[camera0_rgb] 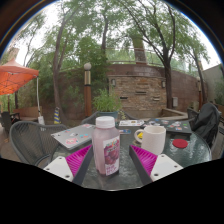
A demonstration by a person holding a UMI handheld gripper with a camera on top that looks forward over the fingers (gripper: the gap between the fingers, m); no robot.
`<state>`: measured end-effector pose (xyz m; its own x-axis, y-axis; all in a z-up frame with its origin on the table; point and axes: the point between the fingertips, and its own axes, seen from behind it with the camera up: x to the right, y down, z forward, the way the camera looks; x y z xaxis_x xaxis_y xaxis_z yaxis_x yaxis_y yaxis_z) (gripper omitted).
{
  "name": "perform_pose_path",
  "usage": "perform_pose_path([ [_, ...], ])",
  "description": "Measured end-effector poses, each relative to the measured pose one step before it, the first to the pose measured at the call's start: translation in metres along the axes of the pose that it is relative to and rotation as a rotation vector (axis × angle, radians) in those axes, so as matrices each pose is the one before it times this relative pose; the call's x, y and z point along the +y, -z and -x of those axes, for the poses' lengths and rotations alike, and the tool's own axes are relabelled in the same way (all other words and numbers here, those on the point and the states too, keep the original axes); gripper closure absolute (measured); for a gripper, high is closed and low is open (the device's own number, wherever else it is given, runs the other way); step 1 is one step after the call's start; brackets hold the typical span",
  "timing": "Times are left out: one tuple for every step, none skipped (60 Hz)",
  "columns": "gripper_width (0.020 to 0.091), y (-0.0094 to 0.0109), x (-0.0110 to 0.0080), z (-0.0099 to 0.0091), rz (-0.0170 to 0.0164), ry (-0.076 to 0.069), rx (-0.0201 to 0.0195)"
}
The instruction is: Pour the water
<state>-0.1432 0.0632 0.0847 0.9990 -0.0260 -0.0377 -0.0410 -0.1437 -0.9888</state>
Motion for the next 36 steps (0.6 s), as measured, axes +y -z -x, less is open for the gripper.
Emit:
perform_pose_path([
  [0.0266, -0.00429, 0.00043, -0.0016, -0.00031, 0.0006, 0.01175],
  [0.0261, -0.00369, -0.00007, 0.00049, -0.00126, -0.0004, 0.00414],
  [0.0257, -0.00685, -0.00157, -0.00236, 0.00015, -0.0002, 0.00315],
  [0.0256, -0.00111, 0.00083, 0.00391, -0.00371, -0.0003, 0.00725],
  [0.0257, -0.00319, -0.00041, 0.00078, -0.00052, 0.0, 0.0043],
  [0.0259, -0.00301, -0.00036, 0.00138, 0.00062, -0.0009, 0.00217],
  [0.0259, -0.0027, 0.00031, 0.00165, 0.0022, -0.0004, 0.00153],
  [0.0258, -0.00202, 0.00013, 0.0026, 0.00097, -0.0005, 0.00024],
  [0.0258, -0.00212, -0.00035, 0.00244, -0.00107, -0.0003, -0.00037],
  [0.0257, -0.00167, -0.00242, 0.0016, -0.00563, 0.0004, 0.00007],
  [0.0257, -0.00236, -0.00213, 0.00231, -0.00847, 0.0002, -0.00189],
  [0.0258, -0.00284, 0.00056, 0.00123, -0.00534, 0.0012, -0.00087],
  [0.0261, -0.00166, -0.00055, 0.00187, -0.0044, 0.0003, -0.00161],
  [0.027, -0.00166, -0.00014, 0.00203, -0.00124, 0.001, -0.00222],
  [0.0296, -0.00184, -0.00001, 0.00181, -0.00132, 0.0016, -0.00148],
  [0.0346, -0.00335, -0.00154, 0.00315, -0.00326, 0.0027, 0.00089],
  [0.0434, -0.0027, -0.00113, -0.00334, -0.0072, 0.0, -0.00043],
  [0.0549, -0.00167, -0.0011, -0.00005, -0.00468, 0.0028, 0.00287],
  [0.0559, -0.00118, 0.00015, -0.00043, -0.00015, 0.002, 0.00418],
  [0.0562, -0.00076, 0.00084, -0.00142, 0.0041, 0.001, 0.00937],
  [0.0564, -0.00064, 0.00079, 0.00007, 0.00312, 0.0027, 0.00657],
  [0.0582, -0.00049, 0.0, 0.00007, 0.00126, 0.0029, -0.00009],
  [0.059, -0.00005, -0.00001, 0.00096, -0.00038, 0.0035, -0.0046],
  [0.0598, -0.00019, -0.00043, 0.00024, -0.00163, 0.0053, -0.00257],
  [0.0618, -0.00017, 0.00001, -0.00011, -0.00071, 0.0039, -0.00158],
  [0.0617, 0.00021, 0.00029, -0.00032, 0.00156, 0.0009, -0.00035],
  [0.0644, 0.00131, 0.00086, 0.00223, 0.00084, 0.0022, 0.00233],
  [0.0643, -0.00076, 0.00015, 0.00011, 0.00097, 0.0023, -0.00252],
  [0.0644, -0.00002, -0.00043, -0.00032, -0.00091, 0.0026, -0.00201],
  [0.0666, 0.00014, -0.00034, 0.00055, -0.00046, 0.0046, -0.00411],
  [0.0673, 0.00011, -0.00006, 0.00012, 0.00012, 0.0079, -0.00344],
  [0.0674, 0.00117, 0.0004, 0.00103, -0.00026, 0.0068, -0.00084],
  [0.0674, -0.00112, 0.00033, 0.00058, -0.00196, 0.0071, -0.00677],
  [0.0675, -0.00018, -0.00039, 0.00105, -0.00011, 0.0107, -0.00438],
  [0.0675, -0.00008, -0.00042, 0.0017, 0.00103, 0.0124, -0.00548],
  [0.0675, -0.00021, -0.00097, 0.00175, -0.00082, 0.0134, -0.00533],
])
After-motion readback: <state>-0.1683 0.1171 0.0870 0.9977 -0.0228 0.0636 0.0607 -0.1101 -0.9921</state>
